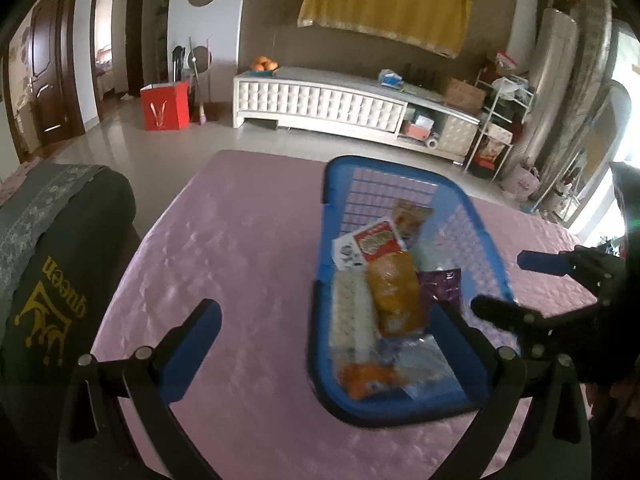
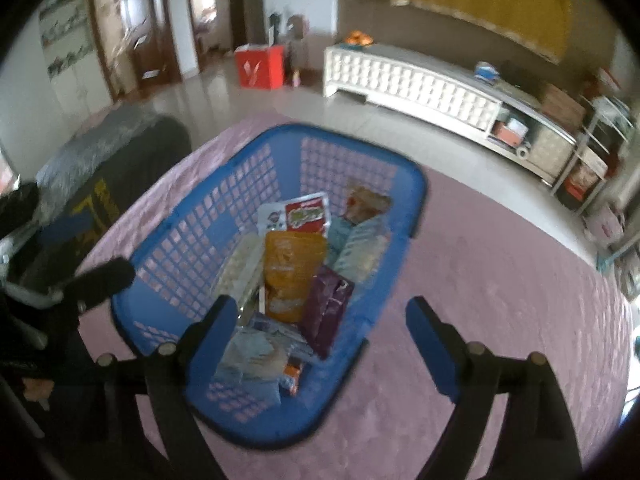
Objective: Organize snacks
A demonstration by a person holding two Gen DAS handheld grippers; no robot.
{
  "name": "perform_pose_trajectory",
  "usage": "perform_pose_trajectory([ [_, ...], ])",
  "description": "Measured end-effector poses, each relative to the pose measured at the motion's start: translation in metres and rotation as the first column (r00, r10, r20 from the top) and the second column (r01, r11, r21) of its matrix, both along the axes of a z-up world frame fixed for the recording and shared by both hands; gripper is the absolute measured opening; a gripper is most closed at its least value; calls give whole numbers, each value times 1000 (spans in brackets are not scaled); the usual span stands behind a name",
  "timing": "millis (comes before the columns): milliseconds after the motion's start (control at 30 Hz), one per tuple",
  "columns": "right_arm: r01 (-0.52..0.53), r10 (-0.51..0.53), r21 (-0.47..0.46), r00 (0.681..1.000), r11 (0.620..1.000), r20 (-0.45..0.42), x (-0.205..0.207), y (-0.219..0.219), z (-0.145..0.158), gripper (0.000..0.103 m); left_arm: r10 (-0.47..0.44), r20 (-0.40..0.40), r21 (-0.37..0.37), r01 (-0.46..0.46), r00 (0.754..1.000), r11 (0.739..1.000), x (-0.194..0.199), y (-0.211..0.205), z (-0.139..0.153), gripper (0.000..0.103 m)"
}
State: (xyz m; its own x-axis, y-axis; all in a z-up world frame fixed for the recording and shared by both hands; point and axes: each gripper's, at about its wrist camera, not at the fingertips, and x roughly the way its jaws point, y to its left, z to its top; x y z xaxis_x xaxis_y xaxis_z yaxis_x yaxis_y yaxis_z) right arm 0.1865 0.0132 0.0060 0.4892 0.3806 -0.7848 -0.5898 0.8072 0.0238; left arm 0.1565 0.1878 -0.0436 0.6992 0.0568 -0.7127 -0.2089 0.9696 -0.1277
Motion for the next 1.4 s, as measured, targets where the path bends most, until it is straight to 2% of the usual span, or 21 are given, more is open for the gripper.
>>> perform_pose_trajectory([
  [100,72,-75,28,989,997,128,-30,-22,21,101,8,38,27,-9,999,1000,-17,-15,12,103],
  [167,100,-109,72,983,992,146,-46,-37,30,103,7,82,24,-9,997,1000,-31,-26,21,103],
  [233,123,-134,79,978,989,160,-61,-50,36,103,-1,119,24,-2,993,1000,-44,-38,30,103],
  [367,172,-184,77,961,982,207,-95,-76,45,103,-32,152,102,16,988,995,-69,-72,44,103],
  [500,210,-234,132,951,969,201,-122,-103,52,103,-65,181,139,40,981,990,-98,-98,56,103],
  [633,223,-242,102,939,969,244,-149,-115,56,103,-94,183,163,64,979,985,-122,-118,61,103],
  [733,227,-261,171,941,959,214,-161,-127,60,103,-107,204,145,78,973,986,-138,-127,67,103],
  [833,241,-281,188,933,952,224,-172,-131,63,103,-129,221,158,95,967,983,-151,-137,71,103],
  [1033,268,-314,199,915,943,253,-184,-135,66,103,-186,242,166,148,952,975,-166,-158,75,103],
  [1400,285,-335,214,907,934,256,-200,-143,67,103,-203,240,165,166,949,972,-175,-171,72,103],
])
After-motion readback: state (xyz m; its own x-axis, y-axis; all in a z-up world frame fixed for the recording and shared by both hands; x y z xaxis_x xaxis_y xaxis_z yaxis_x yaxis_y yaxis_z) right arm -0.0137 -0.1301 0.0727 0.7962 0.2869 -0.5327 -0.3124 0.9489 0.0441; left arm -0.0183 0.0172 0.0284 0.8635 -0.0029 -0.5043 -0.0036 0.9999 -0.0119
